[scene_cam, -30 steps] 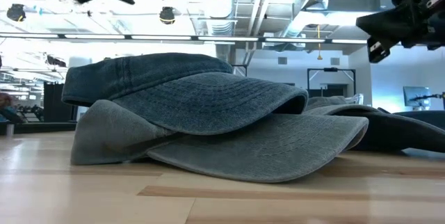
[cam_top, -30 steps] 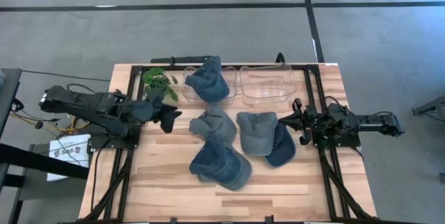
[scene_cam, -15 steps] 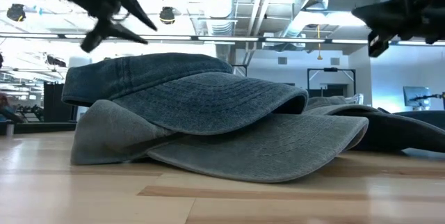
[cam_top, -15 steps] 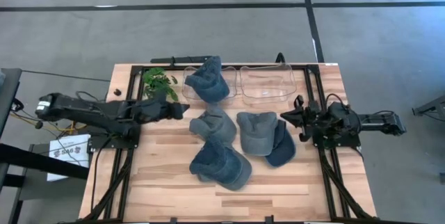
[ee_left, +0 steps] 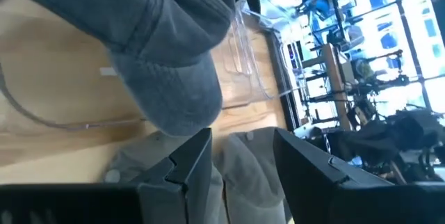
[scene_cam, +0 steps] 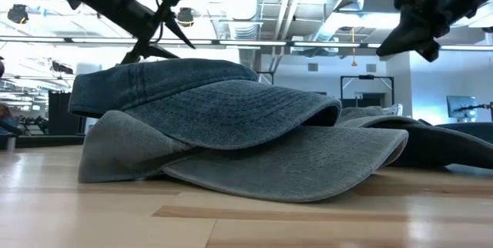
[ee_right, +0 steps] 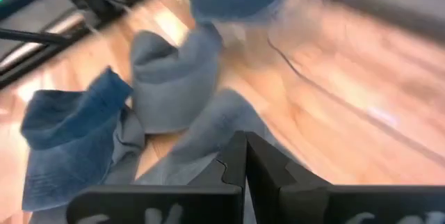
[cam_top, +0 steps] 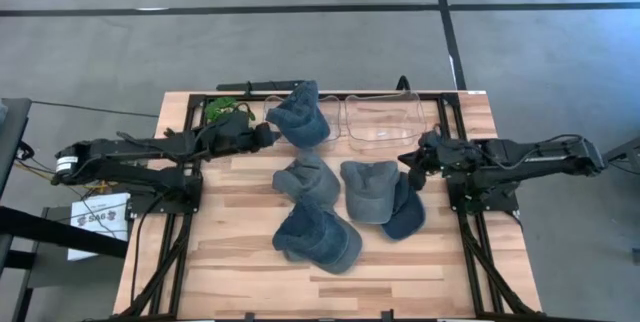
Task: Pick & Place hat
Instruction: Put the top left blue cap into the left transparent bin
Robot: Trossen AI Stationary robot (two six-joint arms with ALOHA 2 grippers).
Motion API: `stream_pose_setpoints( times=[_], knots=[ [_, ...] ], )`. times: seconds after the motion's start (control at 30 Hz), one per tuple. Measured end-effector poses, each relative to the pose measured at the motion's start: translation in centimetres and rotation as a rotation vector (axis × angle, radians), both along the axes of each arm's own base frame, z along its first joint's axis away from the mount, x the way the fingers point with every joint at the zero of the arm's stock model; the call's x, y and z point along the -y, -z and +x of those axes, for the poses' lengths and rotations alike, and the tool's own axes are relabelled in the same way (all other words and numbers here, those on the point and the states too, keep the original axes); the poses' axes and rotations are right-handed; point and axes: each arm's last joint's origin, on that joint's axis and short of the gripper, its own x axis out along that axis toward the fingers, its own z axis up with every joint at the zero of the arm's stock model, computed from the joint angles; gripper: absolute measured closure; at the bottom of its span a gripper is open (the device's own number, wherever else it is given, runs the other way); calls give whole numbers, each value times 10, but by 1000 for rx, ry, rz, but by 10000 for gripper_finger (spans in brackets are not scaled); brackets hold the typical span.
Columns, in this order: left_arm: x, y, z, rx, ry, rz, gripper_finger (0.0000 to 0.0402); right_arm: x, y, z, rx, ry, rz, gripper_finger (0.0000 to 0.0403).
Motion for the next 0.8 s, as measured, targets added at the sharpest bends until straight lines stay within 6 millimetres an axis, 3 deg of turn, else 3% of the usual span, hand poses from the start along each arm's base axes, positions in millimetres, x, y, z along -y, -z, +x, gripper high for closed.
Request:
stream_pose_setpoints(
  times=[0.2,0.4,0.53,0.63,0.8],
  knots=[
    [-17,2,3,-17,-56,-50,253,-2,-2,10,-6,0,25,403],
    [-33,7,16,-165,-15,-144,281,-3,-3,10,-1,-2,25,403],
    [-40,-9,29,-247,16,-114,307,-3,-3,10,1,-1,23,403],
    [-43,-34,39,-307,57,-59,323,-3,-3,10,-1,-3,20,403],
    [-39,-68,38,-517,0,45,343,-3,-3,10,-3,-6,17,403]
  ],
)
